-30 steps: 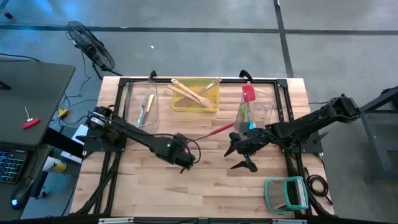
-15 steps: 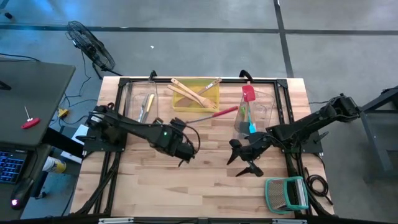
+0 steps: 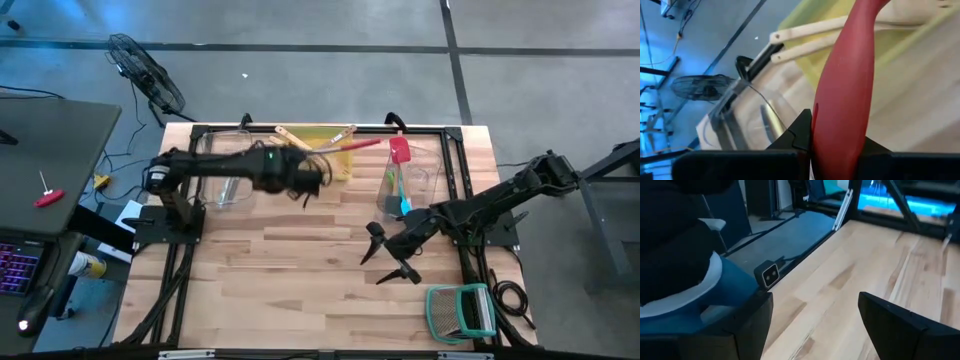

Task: Pick & Place Kitchen Items
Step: Put the red slotted serving spoon into the right yellow bin

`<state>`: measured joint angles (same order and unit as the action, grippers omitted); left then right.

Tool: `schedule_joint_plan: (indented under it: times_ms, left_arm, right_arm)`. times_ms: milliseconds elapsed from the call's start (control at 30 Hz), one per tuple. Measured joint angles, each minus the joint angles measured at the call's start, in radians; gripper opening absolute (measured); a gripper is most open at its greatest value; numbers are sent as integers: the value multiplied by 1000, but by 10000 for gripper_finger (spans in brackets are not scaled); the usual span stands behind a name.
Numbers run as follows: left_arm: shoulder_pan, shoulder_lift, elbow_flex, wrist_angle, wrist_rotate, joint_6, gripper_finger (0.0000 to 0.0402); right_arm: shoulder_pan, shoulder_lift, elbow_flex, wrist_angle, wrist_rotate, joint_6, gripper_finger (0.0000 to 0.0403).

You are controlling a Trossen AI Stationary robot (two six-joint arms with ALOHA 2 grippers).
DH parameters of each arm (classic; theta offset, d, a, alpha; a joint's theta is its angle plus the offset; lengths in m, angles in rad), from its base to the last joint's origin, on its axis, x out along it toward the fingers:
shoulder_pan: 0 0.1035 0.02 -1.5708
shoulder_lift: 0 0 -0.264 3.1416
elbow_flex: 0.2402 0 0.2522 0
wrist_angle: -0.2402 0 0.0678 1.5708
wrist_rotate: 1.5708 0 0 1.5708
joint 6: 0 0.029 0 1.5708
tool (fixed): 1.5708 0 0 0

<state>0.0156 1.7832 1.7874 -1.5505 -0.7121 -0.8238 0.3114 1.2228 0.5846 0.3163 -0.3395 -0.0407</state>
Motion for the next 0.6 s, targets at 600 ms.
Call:
schedule_joint_plan:
  times_ms: [600]
  left_arm:
    - [417,0,-131,486,356,472,24]
  right_arm:
    - [-117,0,0,-41,0,-69,286]
